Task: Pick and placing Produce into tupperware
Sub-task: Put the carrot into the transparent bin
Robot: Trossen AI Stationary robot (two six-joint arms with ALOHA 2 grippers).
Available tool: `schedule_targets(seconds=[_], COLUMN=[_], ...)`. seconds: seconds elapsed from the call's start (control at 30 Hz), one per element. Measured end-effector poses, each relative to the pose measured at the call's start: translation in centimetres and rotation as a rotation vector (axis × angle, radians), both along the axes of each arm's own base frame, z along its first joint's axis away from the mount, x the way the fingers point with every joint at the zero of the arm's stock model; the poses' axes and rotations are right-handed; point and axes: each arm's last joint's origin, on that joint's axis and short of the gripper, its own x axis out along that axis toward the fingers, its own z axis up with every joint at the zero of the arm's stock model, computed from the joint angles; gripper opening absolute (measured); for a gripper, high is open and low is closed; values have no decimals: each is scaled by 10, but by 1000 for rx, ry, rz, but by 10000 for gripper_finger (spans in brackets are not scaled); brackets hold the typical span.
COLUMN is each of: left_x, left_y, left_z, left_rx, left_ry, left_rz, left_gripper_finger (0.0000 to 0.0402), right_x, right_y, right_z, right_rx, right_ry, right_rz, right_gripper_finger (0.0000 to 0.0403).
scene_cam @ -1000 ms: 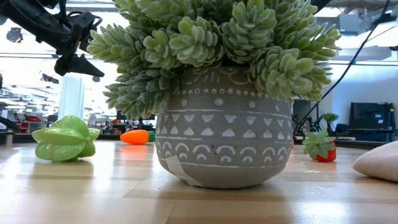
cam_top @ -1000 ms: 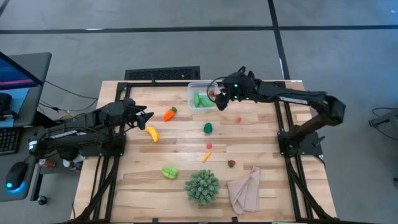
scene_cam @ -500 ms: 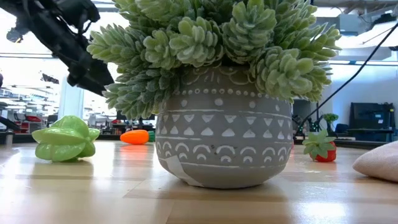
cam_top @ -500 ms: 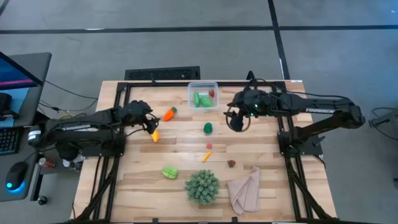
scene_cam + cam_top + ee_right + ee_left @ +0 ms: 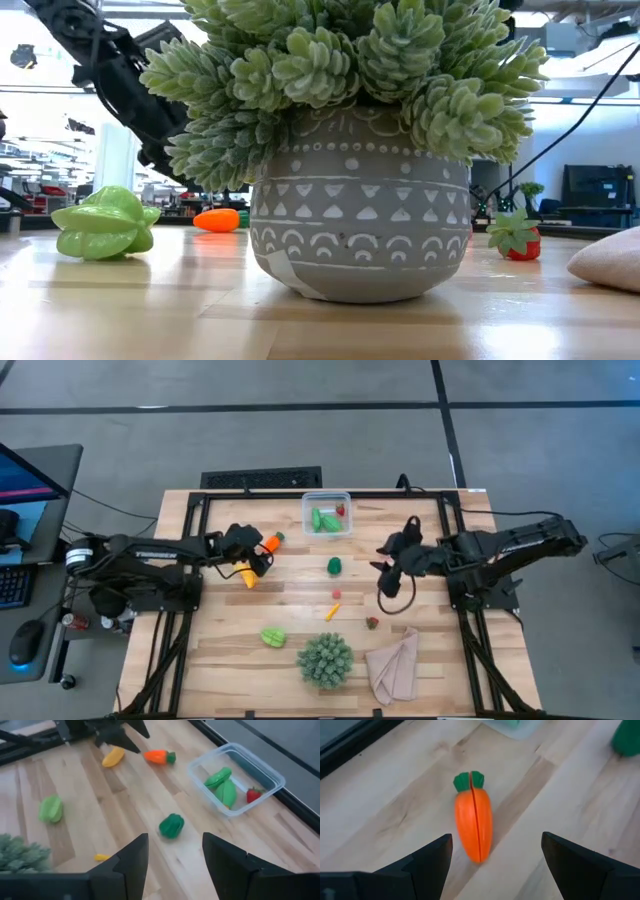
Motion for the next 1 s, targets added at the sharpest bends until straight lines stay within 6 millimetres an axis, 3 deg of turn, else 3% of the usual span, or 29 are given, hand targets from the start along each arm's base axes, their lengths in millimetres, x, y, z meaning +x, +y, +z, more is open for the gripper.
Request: schedule_targets(seconds=[0.37,1.0], left_x=[12,24], left_y=[9,28], left_z=[-18,-44], left_rx=[20,-51], left_ry=[30,8], left_rz=[45,35], left_gripper_finger=[297,297], right_x=[-14,-18], right_y=[29,37], right_z=[-3,-3], right_rx=[10,5], right_ry=[-33,-65], right_rz=[-74,-111], right_gripper_finger=[170,168])
